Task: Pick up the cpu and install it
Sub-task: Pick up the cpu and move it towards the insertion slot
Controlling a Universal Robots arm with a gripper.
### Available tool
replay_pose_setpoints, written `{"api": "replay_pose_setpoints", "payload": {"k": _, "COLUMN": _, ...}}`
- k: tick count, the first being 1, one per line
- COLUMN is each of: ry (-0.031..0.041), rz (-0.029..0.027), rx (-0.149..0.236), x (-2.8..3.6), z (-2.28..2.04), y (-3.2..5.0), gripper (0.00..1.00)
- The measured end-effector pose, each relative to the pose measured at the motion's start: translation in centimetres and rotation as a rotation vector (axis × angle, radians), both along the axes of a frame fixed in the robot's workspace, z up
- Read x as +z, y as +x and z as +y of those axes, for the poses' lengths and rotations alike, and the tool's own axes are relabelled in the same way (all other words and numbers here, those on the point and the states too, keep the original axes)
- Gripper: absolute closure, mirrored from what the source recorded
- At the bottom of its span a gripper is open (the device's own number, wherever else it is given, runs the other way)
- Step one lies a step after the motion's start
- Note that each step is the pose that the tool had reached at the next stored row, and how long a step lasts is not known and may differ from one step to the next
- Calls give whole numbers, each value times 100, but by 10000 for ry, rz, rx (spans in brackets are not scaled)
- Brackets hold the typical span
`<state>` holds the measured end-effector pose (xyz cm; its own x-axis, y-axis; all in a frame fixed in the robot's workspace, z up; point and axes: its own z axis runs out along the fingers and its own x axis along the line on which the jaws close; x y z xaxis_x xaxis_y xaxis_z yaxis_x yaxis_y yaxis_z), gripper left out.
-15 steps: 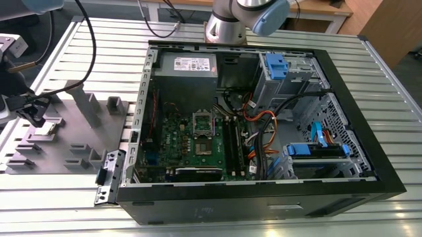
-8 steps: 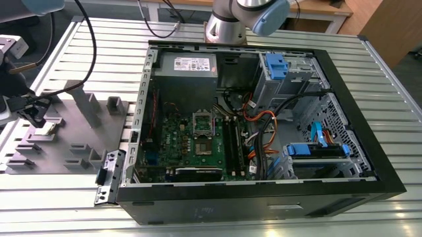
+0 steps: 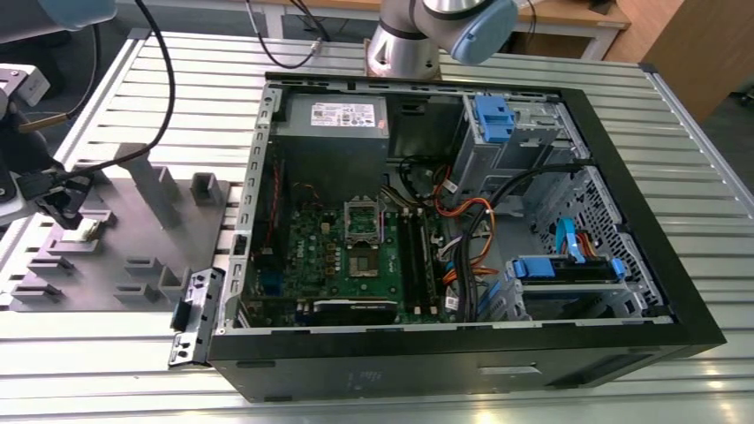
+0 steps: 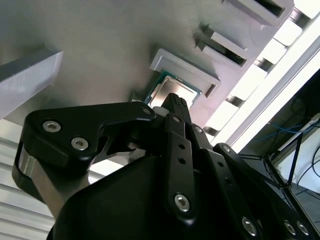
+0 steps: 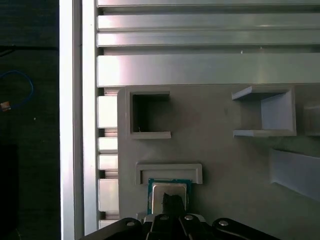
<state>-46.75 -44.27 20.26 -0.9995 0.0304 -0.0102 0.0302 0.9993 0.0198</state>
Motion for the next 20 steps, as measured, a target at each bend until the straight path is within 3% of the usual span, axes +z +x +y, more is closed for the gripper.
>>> {"api": "replay_pose_setpoints", "payload": {"k": 14, "ry": 1, "rz": -1, "rx": 185, "x": -12, "z": 0, "y": 0, "gripper": 89}}
{"api": "replay_pose_setpoints", "payload": {"k": 16, "ry": 1, "rz": -1, "rx": 189, "x": -12, "z": 0, "y": 0, "gripper": 77}}
{"api": "replay_pose_setpoints", "payload": {"k": 17, "ry": 1, "rz": -1, "rx": 191, "x": -12, "z": 0, "y": 0, "gripper": 77}}
{"api": "replay_pose_setpoints", "payload": {"k": 20, "ry": 1, "rz": -1, "rx": 196, "x": -12, "z": 0, "y": 0, "gripper": 65}}
